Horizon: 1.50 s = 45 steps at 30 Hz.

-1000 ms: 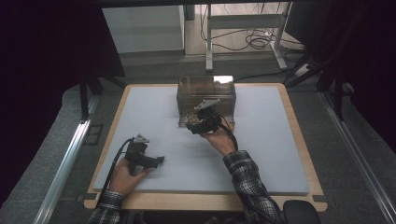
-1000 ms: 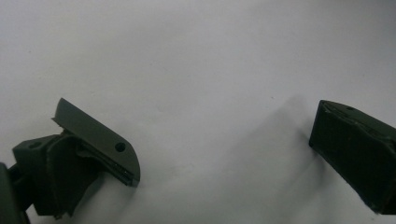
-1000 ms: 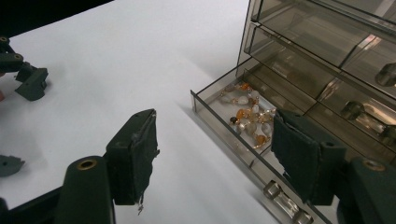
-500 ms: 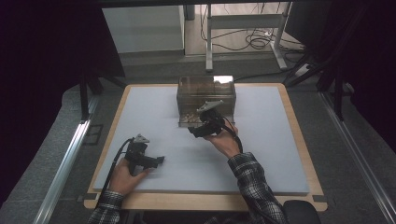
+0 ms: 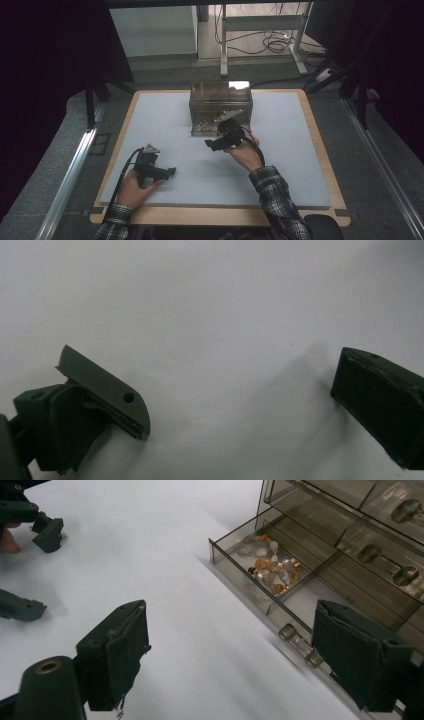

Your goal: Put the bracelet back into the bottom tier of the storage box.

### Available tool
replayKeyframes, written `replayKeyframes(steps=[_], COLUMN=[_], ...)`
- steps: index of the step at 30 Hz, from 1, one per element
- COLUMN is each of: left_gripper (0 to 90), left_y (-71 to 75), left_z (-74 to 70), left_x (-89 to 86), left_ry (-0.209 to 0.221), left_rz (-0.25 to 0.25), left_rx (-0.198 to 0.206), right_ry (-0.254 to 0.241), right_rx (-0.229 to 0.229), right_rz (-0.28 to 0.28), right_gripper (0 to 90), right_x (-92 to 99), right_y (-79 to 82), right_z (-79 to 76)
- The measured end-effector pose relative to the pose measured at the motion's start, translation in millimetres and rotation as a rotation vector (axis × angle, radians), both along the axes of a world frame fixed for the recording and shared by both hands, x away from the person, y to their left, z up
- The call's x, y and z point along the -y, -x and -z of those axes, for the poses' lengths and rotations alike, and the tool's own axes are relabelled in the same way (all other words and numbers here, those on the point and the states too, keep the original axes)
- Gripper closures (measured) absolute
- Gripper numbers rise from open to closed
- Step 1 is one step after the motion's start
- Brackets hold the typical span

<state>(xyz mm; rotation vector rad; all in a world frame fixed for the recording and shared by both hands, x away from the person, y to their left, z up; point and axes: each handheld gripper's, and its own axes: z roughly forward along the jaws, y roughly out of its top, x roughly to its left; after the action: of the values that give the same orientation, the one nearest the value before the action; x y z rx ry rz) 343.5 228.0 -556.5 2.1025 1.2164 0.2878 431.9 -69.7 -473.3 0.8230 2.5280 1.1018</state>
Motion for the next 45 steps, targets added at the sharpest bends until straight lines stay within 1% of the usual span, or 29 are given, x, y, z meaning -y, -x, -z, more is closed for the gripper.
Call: replayKeyframes(steps=[11, 13, 14, 21, 22, 34, 45], left_gripper=[0.0, 0.0, 0.0, 0.0, 0.0, 0.0, 0.0], left_y=[0.0, 0.2, 0.2, 0.2, 0.2, 0.1, 0.1], left_z=[0.0, 0.0, 0.0, 0.0, 0.0, 0.0, 0.0], left_x=[0.0, 0.1, 0.2, 0.2, 0.2, 0.1, 0.1], left_ry=[0.001, 0.001, 0.002, 0.002, 0.003, 0.0, 0.0], left_rz=[0.0, -0.002, -0.002, -0.002, -0.002, 0.0, -0.001], left_rx=[0.0, -0.001, -0.002, -0.001, -0.002, 0.0, 0.0], right_ry=[0.027, 0.038, 0.058, 0.065, 0.074, 0.096, 0.103], right_rx=[-0.011, -0.004, -0.002, -0.007, -0.011, -0.012, -0.016], right_rz=[0.002, 0.002, 0.005, 0.01, 0.008, 0.008, 0.032], right_gripper=[10.8, 10.4, 10.0, 9.1, 8.6, 6.6, 5.9], right_x=[12.1, 14.2, 16.3, 23.7, 26.1, 40.1, 59.3], right_y=[5.9, 6.9, 8.3, 11.9, 13.2, 20.1, 24.9], right_z=[1.4, 2.1, 2.9, 4.8, 5.7, 7.5, 6.9])
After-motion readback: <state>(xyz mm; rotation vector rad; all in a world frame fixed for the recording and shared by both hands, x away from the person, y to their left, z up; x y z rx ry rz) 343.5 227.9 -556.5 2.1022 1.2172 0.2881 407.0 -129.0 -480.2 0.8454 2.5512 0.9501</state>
